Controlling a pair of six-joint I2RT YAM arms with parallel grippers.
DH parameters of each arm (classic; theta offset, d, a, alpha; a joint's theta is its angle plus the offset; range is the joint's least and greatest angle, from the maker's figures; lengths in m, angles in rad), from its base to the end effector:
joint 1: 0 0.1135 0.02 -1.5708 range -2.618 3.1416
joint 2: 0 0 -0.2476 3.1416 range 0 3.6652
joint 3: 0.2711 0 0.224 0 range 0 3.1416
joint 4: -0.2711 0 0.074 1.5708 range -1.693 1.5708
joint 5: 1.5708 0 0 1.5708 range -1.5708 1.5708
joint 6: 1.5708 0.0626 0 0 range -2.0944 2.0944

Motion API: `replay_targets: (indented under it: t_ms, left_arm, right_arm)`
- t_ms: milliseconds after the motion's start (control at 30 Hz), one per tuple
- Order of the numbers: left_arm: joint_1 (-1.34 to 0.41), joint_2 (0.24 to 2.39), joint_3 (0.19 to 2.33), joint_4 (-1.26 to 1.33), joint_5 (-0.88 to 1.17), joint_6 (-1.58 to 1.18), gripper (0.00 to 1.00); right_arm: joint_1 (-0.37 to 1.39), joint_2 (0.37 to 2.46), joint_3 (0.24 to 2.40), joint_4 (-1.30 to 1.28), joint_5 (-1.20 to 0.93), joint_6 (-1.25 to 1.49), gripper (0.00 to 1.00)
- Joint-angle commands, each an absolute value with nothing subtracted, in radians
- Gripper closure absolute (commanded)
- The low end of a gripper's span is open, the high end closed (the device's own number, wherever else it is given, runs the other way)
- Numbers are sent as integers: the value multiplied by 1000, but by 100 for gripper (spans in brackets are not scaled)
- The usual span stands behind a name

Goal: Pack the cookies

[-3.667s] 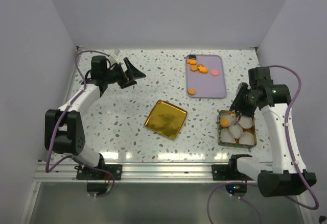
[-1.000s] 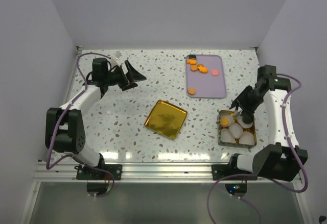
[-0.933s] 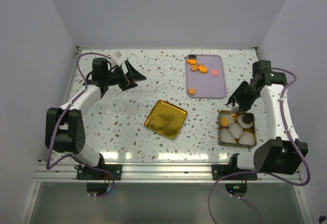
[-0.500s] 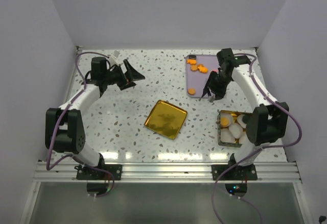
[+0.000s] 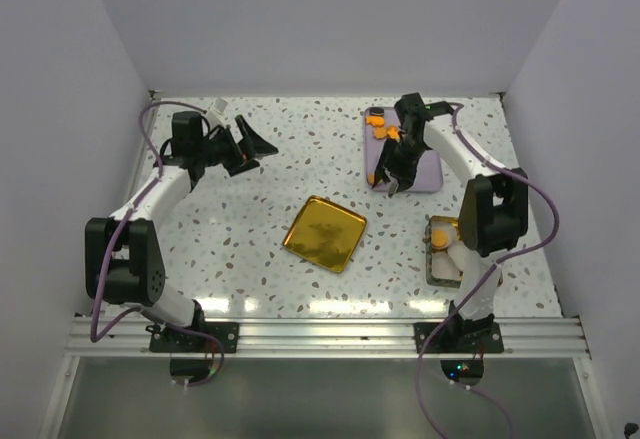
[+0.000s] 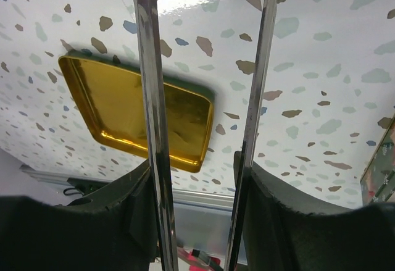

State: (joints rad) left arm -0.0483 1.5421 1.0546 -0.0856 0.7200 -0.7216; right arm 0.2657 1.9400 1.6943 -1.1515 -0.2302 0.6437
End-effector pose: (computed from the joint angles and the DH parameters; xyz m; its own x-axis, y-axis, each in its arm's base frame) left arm 0.3310 -0.0573 0.2473 -0.7962 -0.4587 -0.3946 0.0849 0.5610 -0.8235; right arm 0.3403 0.1074 0.2172 -0.9365 0.3507 -0.0033 0.3355 0.8984 0.2834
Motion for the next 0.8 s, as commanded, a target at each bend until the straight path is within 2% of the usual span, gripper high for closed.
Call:
replay_targets:
  t_ms: [0, 300, 767]
  left_arm:
    - [-26, 1502, 1086, -100, 718, -690, 0]
    - [-9, 1509, 1080, -94, 726, -687, 0]
    - [-3, 1509, 1060, -87, 736, -686, 0]
  right_arm:
    - [282, 1956, 1752, -1152, -268, 626, 50]
    - [322, 1973, 1752, -1163, -273, 627, 49]
    - [325, 1899, 1617, -1154, -255, 632, 49]
